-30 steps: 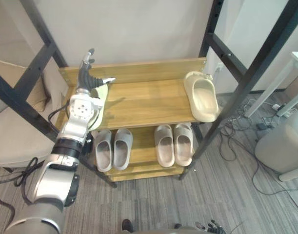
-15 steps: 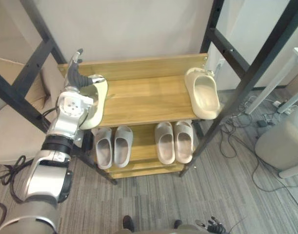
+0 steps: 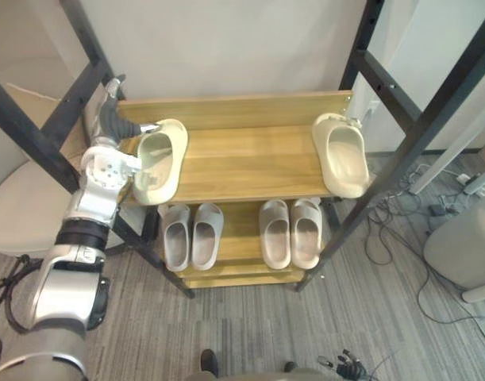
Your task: Organize the slippers on the shoe rack
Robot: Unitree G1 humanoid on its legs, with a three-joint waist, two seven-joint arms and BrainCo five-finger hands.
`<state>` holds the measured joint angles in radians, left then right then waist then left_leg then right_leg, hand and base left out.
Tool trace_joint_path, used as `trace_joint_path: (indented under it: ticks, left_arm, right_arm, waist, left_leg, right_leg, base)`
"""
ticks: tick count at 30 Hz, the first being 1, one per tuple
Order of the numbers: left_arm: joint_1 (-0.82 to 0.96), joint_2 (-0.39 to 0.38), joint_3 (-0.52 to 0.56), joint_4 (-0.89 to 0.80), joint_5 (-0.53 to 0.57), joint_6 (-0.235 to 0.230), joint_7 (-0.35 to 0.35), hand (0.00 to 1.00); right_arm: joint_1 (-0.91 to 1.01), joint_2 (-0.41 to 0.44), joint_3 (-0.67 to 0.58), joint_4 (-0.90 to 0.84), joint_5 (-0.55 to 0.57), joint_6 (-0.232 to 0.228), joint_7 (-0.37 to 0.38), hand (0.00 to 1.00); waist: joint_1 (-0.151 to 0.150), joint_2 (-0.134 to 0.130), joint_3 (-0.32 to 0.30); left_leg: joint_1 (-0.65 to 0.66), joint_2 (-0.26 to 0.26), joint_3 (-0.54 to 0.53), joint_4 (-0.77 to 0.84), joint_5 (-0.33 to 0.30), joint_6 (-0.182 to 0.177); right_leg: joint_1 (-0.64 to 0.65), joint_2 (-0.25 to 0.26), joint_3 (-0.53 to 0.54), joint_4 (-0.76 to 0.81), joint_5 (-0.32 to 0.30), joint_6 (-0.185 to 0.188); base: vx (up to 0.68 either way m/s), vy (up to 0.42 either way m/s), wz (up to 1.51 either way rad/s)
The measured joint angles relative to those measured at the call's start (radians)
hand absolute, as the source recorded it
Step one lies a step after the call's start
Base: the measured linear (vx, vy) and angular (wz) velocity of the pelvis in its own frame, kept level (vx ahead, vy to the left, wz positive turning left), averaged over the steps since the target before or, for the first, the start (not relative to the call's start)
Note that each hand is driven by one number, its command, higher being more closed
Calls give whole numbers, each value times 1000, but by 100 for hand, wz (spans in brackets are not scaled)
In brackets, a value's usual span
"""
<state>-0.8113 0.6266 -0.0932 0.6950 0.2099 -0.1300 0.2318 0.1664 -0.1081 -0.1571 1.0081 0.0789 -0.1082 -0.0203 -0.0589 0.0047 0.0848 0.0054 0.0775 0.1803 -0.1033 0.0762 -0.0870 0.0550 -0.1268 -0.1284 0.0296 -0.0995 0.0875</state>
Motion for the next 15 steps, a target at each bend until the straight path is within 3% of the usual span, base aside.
trace_joint_path:
  ticks: [15]
  left_arm:
    - [0,33,-30,7,203,38,-2,0]
  right_arm:
    - [-18,1,4,0,1,0,0,0]
  waist:
    - [-2,-7,9]
  left_leg:
    - [-2,2,4,-1,-1,-1]
  right_leg:
    - [-3,0,3,-2,0,0]
  base:
    - [0,0,0]
